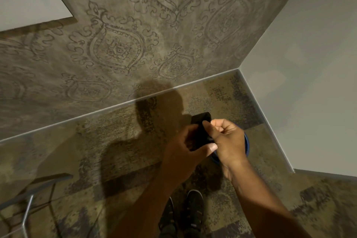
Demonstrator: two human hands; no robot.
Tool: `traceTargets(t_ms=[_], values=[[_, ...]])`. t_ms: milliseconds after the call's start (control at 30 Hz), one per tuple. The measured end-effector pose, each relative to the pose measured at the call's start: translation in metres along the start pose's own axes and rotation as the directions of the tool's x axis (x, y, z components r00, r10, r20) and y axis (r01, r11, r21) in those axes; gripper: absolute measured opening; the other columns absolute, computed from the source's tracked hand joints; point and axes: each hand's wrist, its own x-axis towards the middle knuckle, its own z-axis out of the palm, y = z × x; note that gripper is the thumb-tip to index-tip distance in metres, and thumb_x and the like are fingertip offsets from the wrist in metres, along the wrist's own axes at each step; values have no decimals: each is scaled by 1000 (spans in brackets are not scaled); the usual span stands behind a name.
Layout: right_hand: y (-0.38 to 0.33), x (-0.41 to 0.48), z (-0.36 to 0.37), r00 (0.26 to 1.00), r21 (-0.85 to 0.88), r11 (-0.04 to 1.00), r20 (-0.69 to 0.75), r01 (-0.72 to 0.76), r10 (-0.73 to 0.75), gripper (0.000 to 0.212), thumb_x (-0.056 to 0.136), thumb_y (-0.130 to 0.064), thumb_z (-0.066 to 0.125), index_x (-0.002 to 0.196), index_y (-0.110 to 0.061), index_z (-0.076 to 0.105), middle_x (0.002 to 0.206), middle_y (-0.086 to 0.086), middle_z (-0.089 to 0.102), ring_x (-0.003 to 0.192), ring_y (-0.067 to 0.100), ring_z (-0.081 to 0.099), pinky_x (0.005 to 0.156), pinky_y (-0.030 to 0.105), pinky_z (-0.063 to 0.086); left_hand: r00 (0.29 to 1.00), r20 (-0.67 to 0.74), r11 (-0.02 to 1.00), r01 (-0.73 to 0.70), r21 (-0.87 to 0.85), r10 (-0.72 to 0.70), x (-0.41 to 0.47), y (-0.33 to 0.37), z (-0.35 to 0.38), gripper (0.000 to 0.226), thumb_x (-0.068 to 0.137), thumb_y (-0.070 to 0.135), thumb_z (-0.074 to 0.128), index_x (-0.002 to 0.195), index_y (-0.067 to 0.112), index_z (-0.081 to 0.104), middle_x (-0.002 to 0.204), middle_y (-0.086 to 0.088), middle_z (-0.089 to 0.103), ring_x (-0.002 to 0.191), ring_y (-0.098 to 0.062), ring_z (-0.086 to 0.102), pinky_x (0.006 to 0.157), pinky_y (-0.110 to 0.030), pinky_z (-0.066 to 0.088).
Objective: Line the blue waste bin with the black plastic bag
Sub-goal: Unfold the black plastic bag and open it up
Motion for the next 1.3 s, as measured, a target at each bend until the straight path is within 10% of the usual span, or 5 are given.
traceTargets(t_ms=[233, 633, 967, 1200, 1300], values=[[-14, -1, -4, 997, 64, 997, 62, -47, 43, 12, 83, -24, 84, 76, -17, 78, 75, 7, 78, 64, 15, 72, 57, 25, 59, 997, -60, 996, -33, 78, 37, 8, 10, -4, 19, 96, 32, 70, 106, 47, 74, 100, 26, 78, 93, 2, 75, 74, -11, 56], [-10, 3, -21, 998, -7, 998, 18, -64, 64, 11, 83, -29, 84, 79, -20, 80, 87, 12, 79, 85, 27, 77, 81, 46, 63, 924, -371, 963, 17, 271, 88, 26, 9, -26, 37, 98, 19, 66, 77, 49, 68, 72, 32, 70, 74, 10, 68, 59, -6, 49], [10, -4, -29, 999, -203, 979, -50, 2, -12, 11, 86, -28, 82, 79, -24, 76, 78, 7, 76, 73, 24, 71, 65, 40, 60, 870, -490, 968, 76, 241, 53, 27, 11, -25, 18, 94, 17, 66, 94, 29, 79, 90, 19, 74, 85, 1, 69, 79, -27, 59], [0, -5, -27, 936, -593, 740, 75, 318, -343, 54, 86, -47, 78, 134, -24, 65, 129, -13, 62, 121, 10, 61, 102, 31, 51, 952, -274, 905, -9, 426, 139, 25, 13, -19, 20, 98, 22, 65, 93, 41, 71, 86, 28, 67, 85, 5, 65, 80, -22, 54], [-11, -6, -18, 878, -679, 573, 247, 459, -410, 62, 88, -56, 69, 142, -28, 58, 147, -7, 57, 135, 16, 53, 112, 48, 43, 974, -164, 884, -63, 463, 156, 25, 15, -18, 22, 101, 20, 61, 94, 37, 74, 87, 28, 67, 86, 5, 66, 82, -20, 54]])
